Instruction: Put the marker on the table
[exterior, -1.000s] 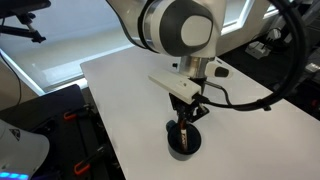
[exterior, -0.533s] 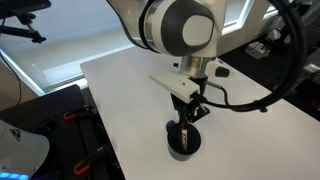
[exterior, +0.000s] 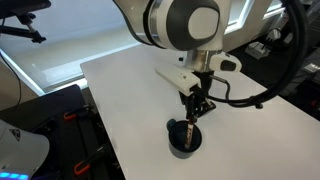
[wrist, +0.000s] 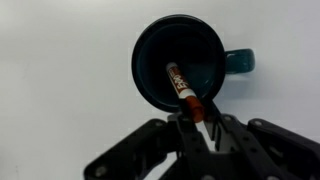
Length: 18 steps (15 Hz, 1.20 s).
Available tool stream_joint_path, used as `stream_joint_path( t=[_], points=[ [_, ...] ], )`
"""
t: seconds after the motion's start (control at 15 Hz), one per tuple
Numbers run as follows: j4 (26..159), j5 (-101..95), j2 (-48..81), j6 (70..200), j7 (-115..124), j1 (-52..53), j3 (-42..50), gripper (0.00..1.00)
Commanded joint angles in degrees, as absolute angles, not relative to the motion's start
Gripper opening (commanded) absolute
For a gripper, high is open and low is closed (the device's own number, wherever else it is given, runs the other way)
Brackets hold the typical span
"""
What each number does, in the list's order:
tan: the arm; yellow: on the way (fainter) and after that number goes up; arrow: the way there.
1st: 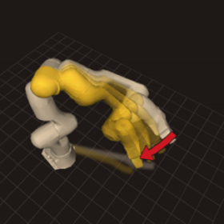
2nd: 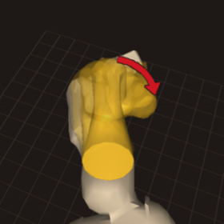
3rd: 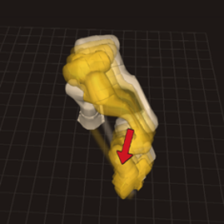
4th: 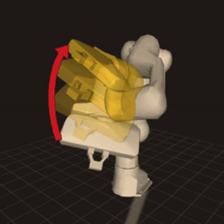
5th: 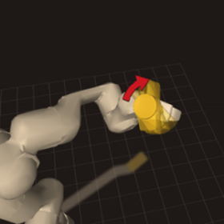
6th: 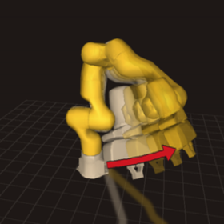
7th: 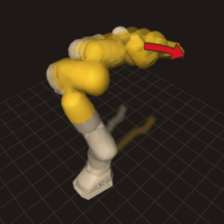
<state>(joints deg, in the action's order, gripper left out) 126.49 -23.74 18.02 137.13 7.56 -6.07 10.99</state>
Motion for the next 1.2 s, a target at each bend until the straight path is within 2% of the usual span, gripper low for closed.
stream_joint_path(
  t=[0.0, 0.67, 1.13],
  points=[
    [123.82, -22.45, 16.88, 138.41, 11.45, -5.12, 11.33, 0.05],
    [117.87, -20.55, 13.83, 140.92, 16.86, -4.85, 11.59, 0.05],
    [110.00, -21.35, 19.87, 140.65, 23.26, -5.02, 13.54, 0.05]
  ],
)
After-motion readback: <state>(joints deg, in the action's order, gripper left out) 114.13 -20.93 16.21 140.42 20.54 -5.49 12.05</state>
